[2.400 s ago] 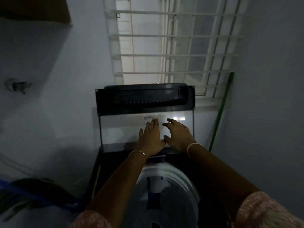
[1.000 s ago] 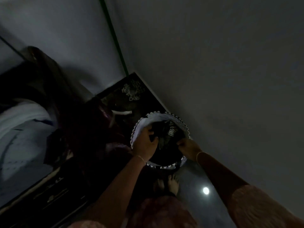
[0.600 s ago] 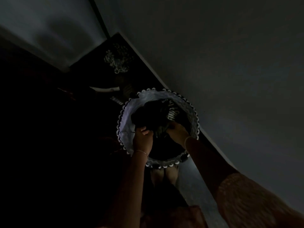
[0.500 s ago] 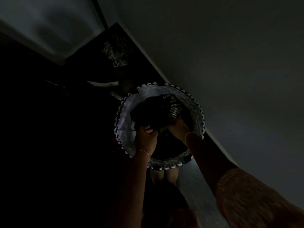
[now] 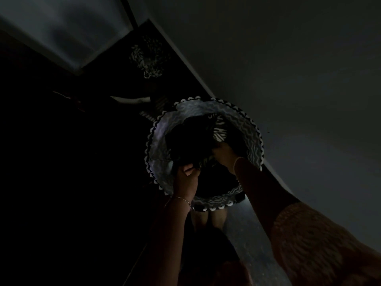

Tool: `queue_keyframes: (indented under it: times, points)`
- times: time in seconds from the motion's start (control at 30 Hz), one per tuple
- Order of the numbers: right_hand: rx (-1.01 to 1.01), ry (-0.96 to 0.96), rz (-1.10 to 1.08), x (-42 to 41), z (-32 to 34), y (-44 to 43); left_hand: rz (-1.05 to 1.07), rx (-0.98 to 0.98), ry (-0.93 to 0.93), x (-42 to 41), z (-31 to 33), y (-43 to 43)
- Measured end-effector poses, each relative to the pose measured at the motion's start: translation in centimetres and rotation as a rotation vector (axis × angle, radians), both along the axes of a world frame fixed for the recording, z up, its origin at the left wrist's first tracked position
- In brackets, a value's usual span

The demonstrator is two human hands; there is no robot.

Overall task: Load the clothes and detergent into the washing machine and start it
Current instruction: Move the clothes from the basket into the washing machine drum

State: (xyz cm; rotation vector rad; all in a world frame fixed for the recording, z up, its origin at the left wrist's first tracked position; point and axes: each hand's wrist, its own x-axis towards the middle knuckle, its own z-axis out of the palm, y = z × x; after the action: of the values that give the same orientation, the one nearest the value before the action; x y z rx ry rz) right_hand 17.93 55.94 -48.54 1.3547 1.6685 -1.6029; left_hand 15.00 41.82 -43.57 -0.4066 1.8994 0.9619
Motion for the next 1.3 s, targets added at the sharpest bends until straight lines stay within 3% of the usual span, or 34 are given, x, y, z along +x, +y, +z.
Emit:
queue_keyframes:
  times: [0.13,0.37,0.6,0.87,1.03,1.1,1.3]
  points:
    - [-0.252,0.18,-0.429,1.0,5.6,-1.2,0.058,0.043,-0.068,-0.3,3.0,0.7]
    - [-0.551,0.389,-0.751,4.3,17.3,-3.3,0.258,0.221,-0.262,-0.3,11.7,2.0]
    - [-0.496,0.472,-0.663,5.8,25.8,-5.8,0.393,0.423,-0.487,-0.3,20.6,1.4]
    - [-0.587,0.616,-0.467,6.8,34.9,-6.8,0.393,0.405,-0.588,0.1,26.3,0.0]
    - [-0.724,0.783,-0.351,7.3,40.8,-7.1,0.354,0.411,-0.523,0.5,29.7,-1.5]
    - [-0.767,0.849,-0.331,7.1,42.7,-6.7,0.446,0.452,-0.509,0.5,30.5,-1.8]
    - [-0.628,0.912,-0.458,6.0,44.8,-3.7,0.518,0.486,-0.478,-0.7,32.4,-2.1]
